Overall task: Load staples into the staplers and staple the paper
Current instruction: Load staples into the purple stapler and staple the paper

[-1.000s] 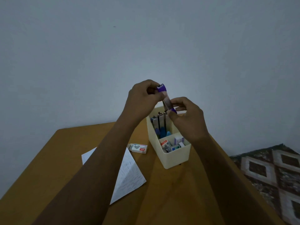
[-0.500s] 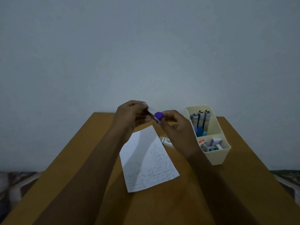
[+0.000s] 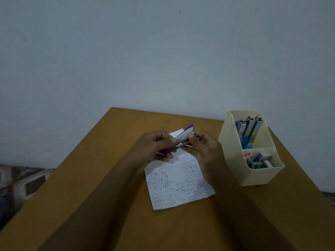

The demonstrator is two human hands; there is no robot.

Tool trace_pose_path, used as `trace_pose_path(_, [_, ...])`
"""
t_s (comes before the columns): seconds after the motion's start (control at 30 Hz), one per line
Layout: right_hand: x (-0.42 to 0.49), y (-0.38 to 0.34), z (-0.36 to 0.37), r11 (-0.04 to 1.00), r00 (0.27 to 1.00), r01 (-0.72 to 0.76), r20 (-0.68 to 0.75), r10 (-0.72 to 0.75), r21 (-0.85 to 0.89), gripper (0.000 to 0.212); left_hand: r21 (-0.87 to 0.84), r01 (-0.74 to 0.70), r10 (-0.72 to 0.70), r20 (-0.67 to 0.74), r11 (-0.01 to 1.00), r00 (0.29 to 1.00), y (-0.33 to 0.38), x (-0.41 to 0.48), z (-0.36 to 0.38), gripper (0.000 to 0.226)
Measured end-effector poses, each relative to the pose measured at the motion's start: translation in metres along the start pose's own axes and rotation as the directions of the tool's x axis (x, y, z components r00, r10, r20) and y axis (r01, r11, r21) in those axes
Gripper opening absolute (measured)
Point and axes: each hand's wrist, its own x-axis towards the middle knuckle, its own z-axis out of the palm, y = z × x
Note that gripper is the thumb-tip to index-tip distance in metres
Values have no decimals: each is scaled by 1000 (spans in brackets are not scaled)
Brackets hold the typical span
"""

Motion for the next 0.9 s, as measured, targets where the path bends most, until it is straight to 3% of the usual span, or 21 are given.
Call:
trace_pose_path(0.17, [0, 14, 2, 999, 998, -28, -59, 29, 20, 12, 246, -112, 106, 38, 963, 994, -9, 1, 3, 15])
trace_pose_path(0.47, [-1, 21, 0, 989, 989, -73, -119, 89, 132, 4, 340, -159, 170, -1, 927, 985, -20, 2, 11, 16])
trace_pose_path(0.7, [-1, 29, -2, 998, 989, -27, -145, 17, -64, 8, 333, -169, 171, 25, 927, 985, -24, -1, 14, 14])
trace_pose_path(0.9, [-4, 29, 1, 984, 970, 26, -235, -68, -176, 26, 377, -200, 183, 81, 904, 980, -26, -4, 19, 17])
